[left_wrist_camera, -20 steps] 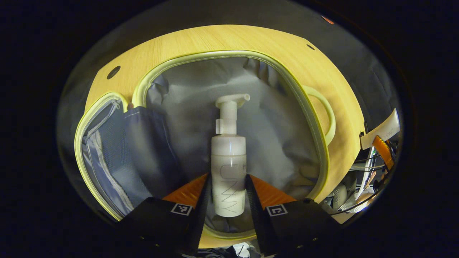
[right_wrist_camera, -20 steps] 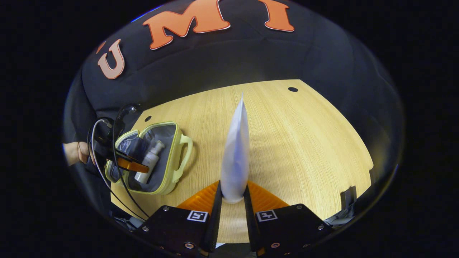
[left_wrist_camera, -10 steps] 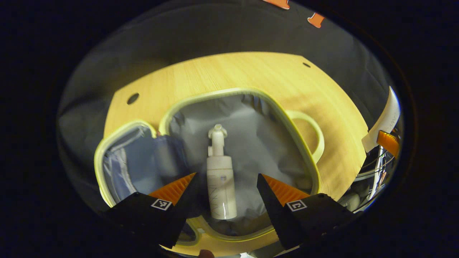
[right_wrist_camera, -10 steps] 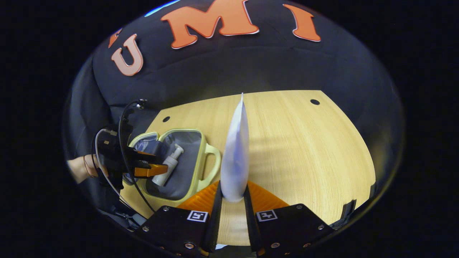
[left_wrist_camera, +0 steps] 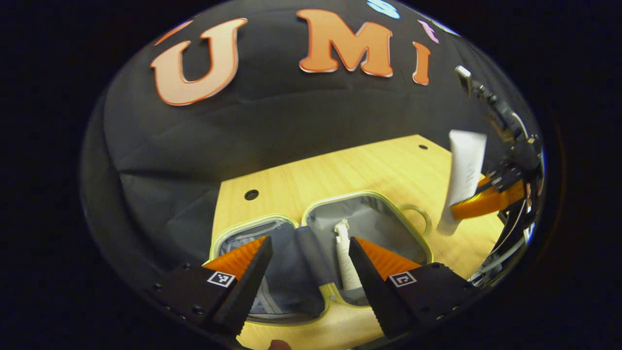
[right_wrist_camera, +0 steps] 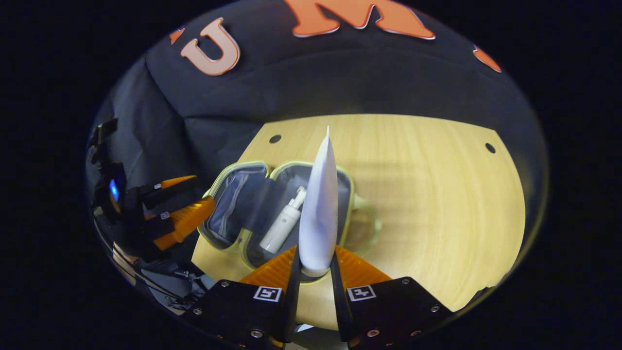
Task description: First open the suitcase, pack the skin care products into it, and then close the suitcase.
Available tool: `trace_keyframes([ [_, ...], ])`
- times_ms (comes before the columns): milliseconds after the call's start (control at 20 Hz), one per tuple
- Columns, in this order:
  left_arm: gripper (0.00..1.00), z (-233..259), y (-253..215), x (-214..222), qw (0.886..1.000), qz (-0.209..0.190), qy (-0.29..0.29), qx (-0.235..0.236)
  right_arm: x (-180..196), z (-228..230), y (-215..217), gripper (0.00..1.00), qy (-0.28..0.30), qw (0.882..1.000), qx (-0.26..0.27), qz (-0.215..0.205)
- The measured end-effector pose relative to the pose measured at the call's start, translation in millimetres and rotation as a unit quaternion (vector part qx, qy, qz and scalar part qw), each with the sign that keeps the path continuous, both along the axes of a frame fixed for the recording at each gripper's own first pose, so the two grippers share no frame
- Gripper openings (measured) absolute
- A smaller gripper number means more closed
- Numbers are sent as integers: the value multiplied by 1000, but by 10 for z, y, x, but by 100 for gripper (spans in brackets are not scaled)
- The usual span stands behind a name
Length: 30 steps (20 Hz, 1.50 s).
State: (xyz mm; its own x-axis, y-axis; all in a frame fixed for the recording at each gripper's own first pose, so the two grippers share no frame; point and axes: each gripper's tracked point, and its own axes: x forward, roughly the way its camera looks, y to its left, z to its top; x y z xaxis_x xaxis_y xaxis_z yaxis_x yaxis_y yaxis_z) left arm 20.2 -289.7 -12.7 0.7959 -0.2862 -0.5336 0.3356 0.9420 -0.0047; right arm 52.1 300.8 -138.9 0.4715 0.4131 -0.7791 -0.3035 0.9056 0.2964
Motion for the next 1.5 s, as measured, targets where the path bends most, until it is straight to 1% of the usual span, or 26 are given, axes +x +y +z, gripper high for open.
trace_keyframes([
  [50, 99, 85, 110, -67, 1000, 4, -10, -7, -35, -100, 143, 35, 29, 1000, 4, 10],
  [100, 99, 109, 186, -125, 1000, 10, -17, -13, -57, -198, 256, 30, 55, 998, 4, 17],
  [150, 99, 144, 281, -192, 999, 18, -22, -17, -54, -322, 338, 35, 78, 997, 1, 21],
  [250, 99, 77, 444, -293, 999, 30, -24, -15, -29, -508, 460, 35, 116, 993, 0, 26],
  [300, 99, 7, 531, -314, 999, 37, -24, -11, -17, -588, 484, 30, 133, 991, -2, 24],
  [350, 99, -34, 614, -358, 999, 45, -21, -5, 10, -695, 479, 35, 150, 988, -7, 20],
  [400, 99, -63, 682, -416, 999, 52, -16, -3, 44, -804, 465, 30, 162, 987, -14, 16],
  [450, 99, -113, 740, -463, 998, 59, -8, -6, 55, -898, 455, 35, 171, 985, -23, 11],
  [550, 99, -206, 870, -532, 997, 77, 7, -10, 91, -1047, 460, 35, 182, 983, -35, 6],
  [700, 99, -266, 1046, -574, 995, 98, 13, -7, 122, -1141, 493, 35, 192, 981, -35, -2],
  [900, 99, -297, 1112, -616, 994, 108, 19, -7, 146, -1260, 497, 35, 198, 979, -43, -8],
  [950, 99, -302, 1125, -630, 994, 109, 20, -7, 145, -1277, 503, 43, 199, 979, -43, -11],
  [1000, 99, -314, 1126, -633, 994, 110, 20, -6, 138, -1277, 521, 40, 195, 980, -42, -7],
  [1050, 99, -331, 1138, -637, 994, 112, 21, -2, 130, -1269, 541, 43, 191, 981, -38, -2],
  [1100, 99, -347, 1154, -661, 993, 113, 22, 1, 114, -1233, 557, 45, 188, 982, -33, -1],
  [1150, 99, -337, 1165, -662, 993, 114, 22, 4, 124, -1195, 575, 56, 182, 983, -28, 0],
  [1200, 99, -328, 1175, -664, 993, 115, 20, 6, 140, -1150, 583, 63, 171, 985, -27, 1],
  [1250, 99, -313, 1195, -670, 993, 117, 18, 8, 159, -1091, 594, 81, 155, 988, -25, 3],
  [1350, 99, -267, 1301, -660, 991, 131, 12, 7, 192, -937, 612, 95, 120, 993, -21, 7],
  [1500, 100, -249, 1555, -633, 986, 164, 9, -9, 260, -596, 612, 96, 46, 999, -10, 6],
])
